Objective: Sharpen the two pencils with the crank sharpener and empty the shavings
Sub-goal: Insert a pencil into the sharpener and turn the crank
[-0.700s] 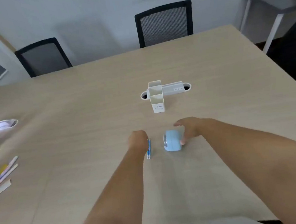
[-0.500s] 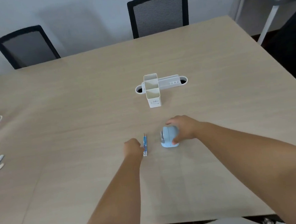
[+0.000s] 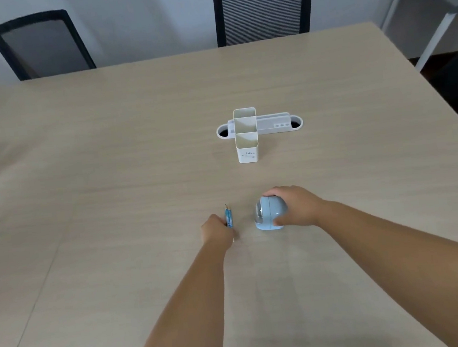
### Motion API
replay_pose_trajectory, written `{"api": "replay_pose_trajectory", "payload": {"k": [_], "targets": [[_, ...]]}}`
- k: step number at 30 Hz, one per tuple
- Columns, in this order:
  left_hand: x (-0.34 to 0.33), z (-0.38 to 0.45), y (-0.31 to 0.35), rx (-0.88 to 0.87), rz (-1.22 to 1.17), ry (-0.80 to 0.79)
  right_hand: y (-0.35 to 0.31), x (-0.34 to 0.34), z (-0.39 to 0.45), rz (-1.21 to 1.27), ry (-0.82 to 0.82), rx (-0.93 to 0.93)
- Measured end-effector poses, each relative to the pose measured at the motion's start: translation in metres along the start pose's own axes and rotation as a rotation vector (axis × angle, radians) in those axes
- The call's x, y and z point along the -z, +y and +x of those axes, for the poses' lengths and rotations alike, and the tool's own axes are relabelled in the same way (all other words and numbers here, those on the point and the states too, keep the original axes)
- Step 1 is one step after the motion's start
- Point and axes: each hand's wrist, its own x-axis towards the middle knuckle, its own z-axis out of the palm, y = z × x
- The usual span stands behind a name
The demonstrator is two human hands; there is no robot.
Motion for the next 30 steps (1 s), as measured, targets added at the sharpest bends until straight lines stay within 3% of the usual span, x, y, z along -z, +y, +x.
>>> {"api": "replay_pose_trajectory", "payload": {"k": [4, 7, 11, 16, 24, 30], "targets": [[0.003, -0.005, -0.006, 0.002, -0.177, 0.035, 0.0, 0.0, -0.001, 0.049, -0.002, -0.008], [0.008, -0.012, -0.009, -0.12, -0.197, 0.102, 0.0, 0.0, -0.003, 0.076, -0.003, -0.015], [0.021, -0.02, -0.015, -0.336, 0.041, 0.143, 0.001, -0.001, -0.004, 0.083, 0.005, -0.015], [0.029, -0.02, -0.016, -0.472, 0.262, 0.156, 0.002, 0.0, -0.002, 0.069, -0.011, -0.026], [0.025, -0.01, 0.004, -0.609, 0.359, 0.093, 0.001, -0.001, 0.0, 0.028, -0.027, 0.011], [0.021, 0.005, 0.014, -0.664, 0.262, 0.004, 0.005, -0.003, 0.002, 0.074, 0.009, 0.019]]}}
